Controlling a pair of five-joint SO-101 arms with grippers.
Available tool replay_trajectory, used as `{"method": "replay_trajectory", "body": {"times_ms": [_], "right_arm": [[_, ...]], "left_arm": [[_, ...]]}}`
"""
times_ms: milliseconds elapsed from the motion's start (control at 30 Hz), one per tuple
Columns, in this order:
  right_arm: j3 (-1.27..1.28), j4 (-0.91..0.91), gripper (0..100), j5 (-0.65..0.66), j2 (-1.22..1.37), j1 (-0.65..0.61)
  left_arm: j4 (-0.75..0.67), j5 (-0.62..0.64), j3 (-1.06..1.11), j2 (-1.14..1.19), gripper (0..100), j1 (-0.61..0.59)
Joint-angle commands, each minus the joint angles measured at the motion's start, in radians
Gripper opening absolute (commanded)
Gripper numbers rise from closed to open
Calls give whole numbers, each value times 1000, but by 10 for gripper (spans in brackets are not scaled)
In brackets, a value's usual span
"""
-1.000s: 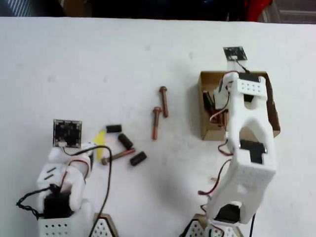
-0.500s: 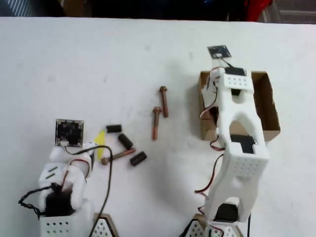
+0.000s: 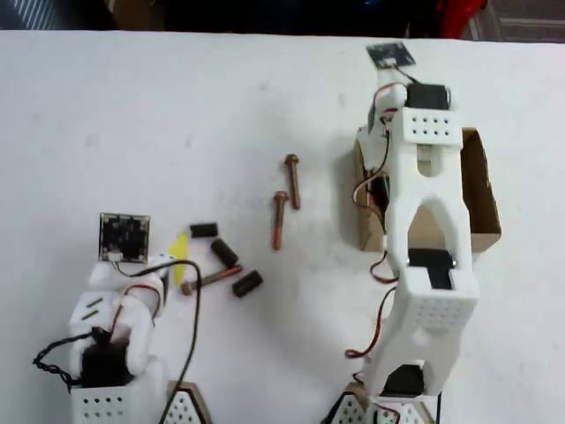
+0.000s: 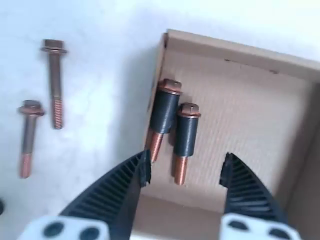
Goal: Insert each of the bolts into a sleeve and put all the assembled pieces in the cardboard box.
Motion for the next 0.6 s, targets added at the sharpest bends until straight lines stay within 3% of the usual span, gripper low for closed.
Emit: {"method": "replay_trajectory", "body": {"times_ms": [0, 300, 567], "right_arm": [[-104, 113, 212, 15, -139, -65], [48, 153, 212, 14, -420, -239], [445, 150, 212, 14, -654, -466]], "left_arm": [[-28, -11, -9, -12, 267, -5], [-23, -5, -9, -12, 267, -7], [-21, -5, -9, -12, 267, -8]]}}
